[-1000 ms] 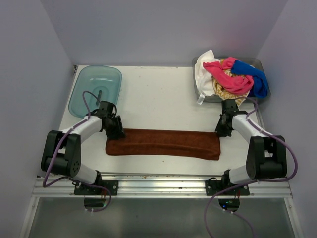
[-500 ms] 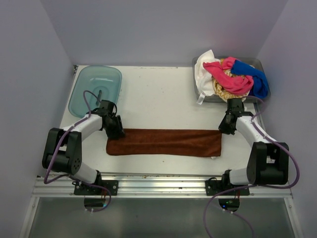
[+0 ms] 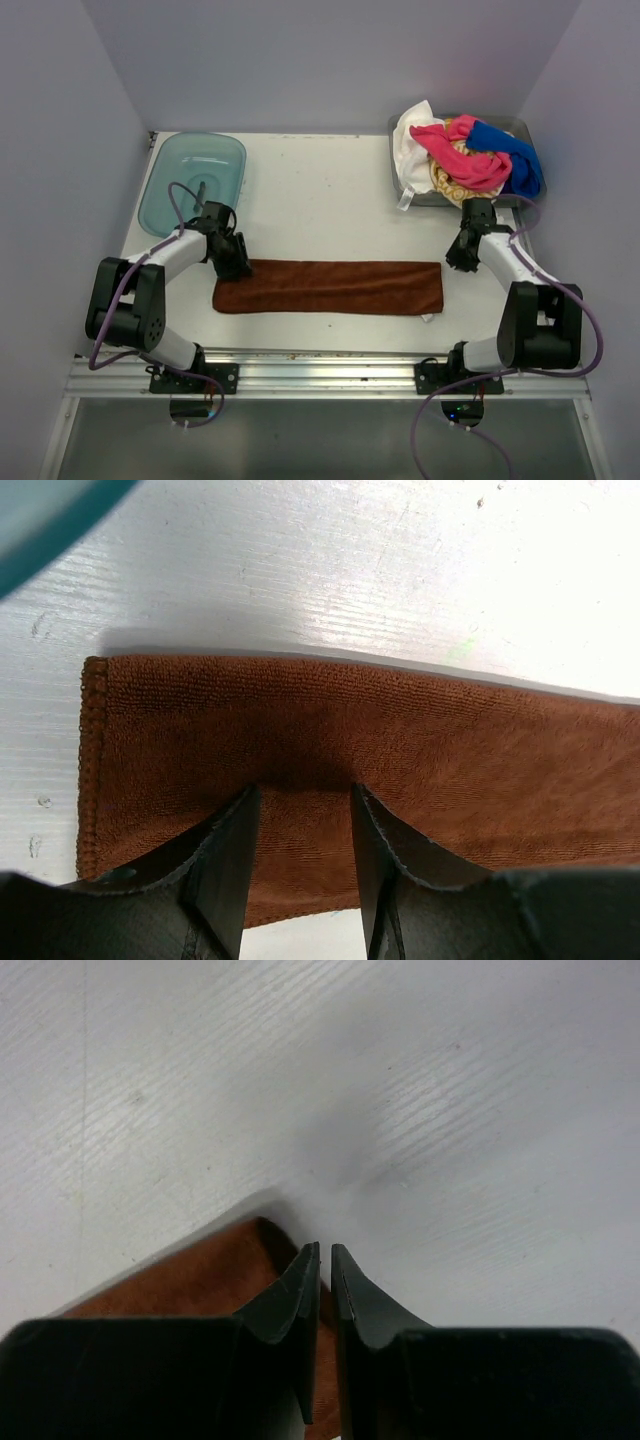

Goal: Roll the towels
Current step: Fold the towel

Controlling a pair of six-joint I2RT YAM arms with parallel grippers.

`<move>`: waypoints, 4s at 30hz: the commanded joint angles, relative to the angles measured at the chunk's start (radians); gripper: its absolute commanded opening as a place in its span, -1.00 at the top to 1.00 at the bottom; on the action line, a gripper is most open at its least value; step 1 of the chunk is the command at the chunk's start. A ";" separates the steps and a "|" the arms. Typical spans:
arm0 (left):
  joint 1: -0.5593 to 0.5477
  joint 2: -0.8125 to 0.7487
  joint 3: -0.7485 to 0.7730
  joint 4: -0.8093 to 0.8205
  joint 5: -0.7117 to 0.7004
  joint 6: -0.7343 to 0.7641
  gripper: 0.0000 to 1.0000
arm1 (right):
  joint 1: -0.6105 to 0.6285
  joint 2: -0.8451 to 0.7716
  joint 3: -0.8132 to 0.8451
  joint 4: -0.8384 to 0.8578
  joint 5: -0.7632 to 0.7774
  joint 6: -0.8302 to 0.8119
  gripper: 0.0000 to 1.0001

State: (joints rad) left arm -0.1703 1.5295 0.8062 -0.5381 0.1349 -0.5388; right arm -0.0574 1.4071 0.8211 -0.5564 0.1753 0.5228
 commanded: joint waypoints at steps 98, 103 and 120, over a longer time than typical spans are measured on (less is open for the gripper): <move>0.157 -0.259 0.080 0.009 0.057 0.062 1.00 | 0.103 -0.089 0.004 -0.132 -0.080 -0.024 0.26; 0.157 -0.243 0.154 -0.010 0.066 0.080 1.00 | 0.113 -0.077 -0.017 -0.123 -0.089 -0.032 0.26; 0.157 -0.243 0.179 -0.042 0.060 0.105 1.00 | 0.169 0.059 -0.065 0.010 -0.131 0.016 0.31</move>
State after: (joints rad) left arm -0.0139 1.2938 0.9432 -0.5682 0.2012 -0.4675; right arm 0.0990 1.4662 0.7658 -0.5869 0.0677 0.5167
